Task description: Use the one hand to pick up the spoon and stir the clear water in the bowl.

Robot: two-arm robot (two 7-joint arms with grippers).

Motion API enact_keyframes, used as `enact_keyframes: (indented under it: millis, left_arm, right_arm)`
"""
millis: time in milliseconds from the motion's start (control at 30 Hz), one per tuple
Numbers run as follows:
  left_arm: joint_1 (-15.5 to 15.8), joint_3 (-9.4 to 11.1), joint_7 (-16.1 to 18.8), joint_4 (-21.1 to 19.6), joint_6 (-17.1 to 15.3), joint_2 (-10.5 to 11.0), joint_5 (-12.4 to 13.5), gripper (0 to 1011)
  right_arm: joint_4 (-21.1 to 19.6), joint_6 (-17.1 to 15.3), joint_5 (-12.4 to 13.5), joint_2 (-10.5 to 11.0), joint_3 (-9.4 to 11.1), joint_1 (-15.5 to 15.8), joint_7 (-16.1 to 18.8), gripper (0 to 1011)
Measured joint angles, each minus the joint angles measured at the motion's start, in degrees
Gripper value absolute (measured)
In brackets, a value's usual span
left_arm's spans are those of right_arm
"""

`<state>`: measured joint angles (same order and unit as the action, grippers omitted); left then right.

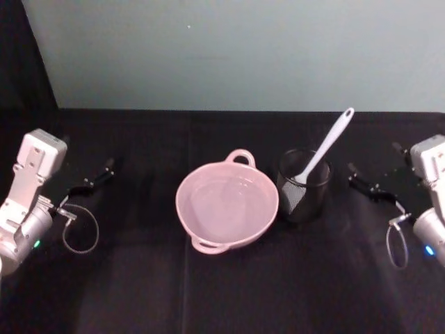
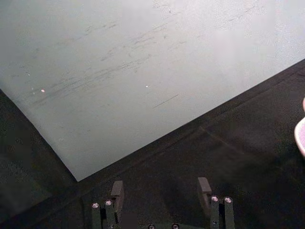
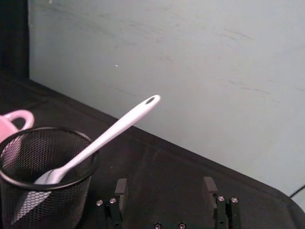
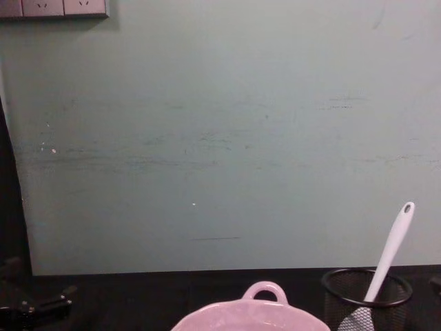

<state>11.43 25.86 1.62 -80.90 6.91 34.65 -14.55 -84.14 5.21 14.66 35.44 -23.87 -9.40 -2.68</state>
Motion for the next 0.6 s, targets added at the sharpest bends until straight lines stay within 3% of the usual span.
enact_keyframes:
  millis: [167,300,500,600]
  left_arm:
    - [0.0,0.0,0.0,0.0,0.0,0.0,0.0,1011]
    - [0.0,0.0,0.0,0.0,0.0,0.0,0.0,1011]
    - [0.0,0.0,0.0,0.0,0.0,0.0,0.0,1011]
    - [0.0,0.0,0.0,0.0,0.0,0.0,0.0,1011]
  right_arm:
    - [-4.2,-2.0,2.3,0.8,2.7,2.6,-0.2,1004]
    - [-6.6,-2.7,7.0,0.6,5.3,4.1,2.4,1004]
    - [-4.8,-3.7,13.9,-2.4,6.8,2.5,8.1,1004]
    - [-1.7,-5.5,18.2,-5.1,7.3,0.1,12.1,1004]
